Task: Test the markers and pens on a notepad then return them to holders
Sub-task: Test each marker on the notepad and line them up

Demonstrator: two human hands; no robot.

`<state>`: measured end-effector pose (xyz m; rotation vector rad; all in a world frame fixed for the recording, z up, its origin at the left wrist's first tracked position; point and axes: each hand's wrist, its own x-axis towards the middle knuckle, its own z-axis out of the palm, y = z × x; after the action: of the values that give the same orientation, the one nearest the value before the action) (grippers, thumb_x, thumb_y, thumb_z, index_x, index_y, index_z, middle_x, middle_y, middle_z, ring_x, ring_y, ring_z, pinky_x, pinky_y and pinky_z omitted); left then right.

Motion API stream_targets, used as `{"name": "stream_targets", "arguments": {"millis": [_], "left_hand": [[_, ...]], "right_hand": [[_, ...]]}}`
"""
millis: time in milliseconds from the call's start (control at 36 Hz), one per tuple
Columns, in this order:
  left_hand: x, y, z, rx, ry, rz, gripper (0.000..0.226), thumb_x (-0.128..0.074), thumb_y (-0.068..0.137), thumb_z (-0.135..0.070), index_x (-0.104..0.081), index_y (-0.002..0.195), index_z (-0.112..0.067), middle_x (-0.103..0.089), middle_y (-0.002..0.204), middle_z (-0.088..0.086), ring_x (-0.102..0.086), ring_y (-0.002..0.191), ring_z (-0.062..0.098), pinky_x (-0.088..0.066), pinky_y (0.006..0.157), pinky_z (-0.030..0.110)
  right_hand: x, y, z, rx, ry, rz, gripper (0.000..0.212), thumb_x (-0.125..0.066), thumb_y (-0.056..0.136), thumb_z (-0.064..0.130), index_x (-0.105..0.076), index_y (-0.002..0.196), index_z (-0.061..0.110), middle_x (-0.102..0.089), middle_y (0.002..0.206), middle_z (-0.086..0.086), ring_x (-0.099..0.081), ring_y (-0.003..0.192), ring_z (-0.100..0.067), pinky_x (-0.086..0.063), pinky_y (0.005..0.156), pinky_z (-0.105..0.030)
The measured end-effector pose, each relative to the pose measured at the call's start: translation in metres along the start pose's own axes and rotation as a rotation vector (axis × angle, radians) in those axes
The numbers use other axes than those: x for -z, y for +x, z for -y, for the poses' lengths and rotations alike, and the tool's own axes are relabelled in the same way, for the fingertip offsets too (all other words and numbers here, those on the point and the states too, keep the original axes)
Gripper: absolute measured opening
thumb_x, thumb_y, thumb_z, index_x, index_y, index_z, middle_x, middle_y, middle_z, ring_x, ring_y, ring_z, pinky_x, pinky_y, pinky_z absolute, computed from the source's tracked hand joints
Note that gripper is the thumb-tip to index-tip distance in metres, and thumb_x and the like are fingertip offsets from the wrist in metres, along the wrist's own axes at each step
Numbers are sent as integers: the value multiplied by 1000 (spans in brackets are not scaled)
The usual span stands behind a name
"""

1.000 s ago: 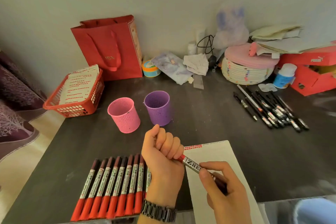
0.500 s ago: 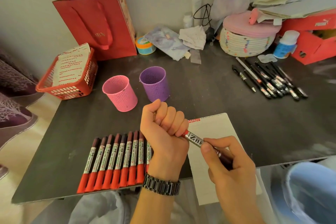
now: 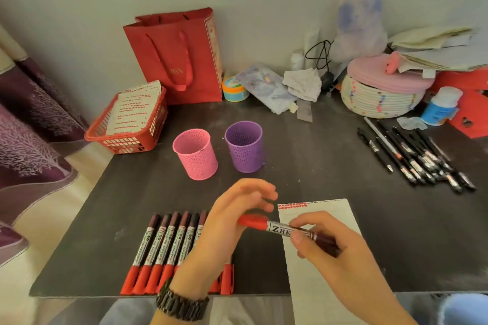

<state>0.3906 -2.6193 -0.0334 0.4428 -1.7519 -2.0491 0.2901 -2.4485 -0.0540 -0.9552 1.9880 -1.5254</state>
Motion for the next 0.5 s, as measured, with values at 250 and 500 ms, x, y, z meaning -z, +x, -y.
{"name": "stream_targets", "arguments": {"millis": [250, 500], "left_hand": [[54, -28, -9, 192, 652, 226, 20, -65, 96, -21, -73, 114, -17, -74, 101, -5, -65, 85, 5, -54, 82, 29], [139, -90, -22, 86, 472, -334, 21, -69, 89, -40, -74, 107, -31, -74, 104, 1, -69, 95, 14, -52, 91, 34]], "right_hand": [[-12, 32, 6, 124, -375, 361, 29, -74, 88, 32, -62, 95, 58, -51, 100, 55, -52, 104, 15, -44, 80, -3], [-58, 48, -3, 138, -612, 393, 74, -60, 87, 64, 4, 120, 81, -18, 140, 43, -29, 137, 5, -33, 115, -27]]}}
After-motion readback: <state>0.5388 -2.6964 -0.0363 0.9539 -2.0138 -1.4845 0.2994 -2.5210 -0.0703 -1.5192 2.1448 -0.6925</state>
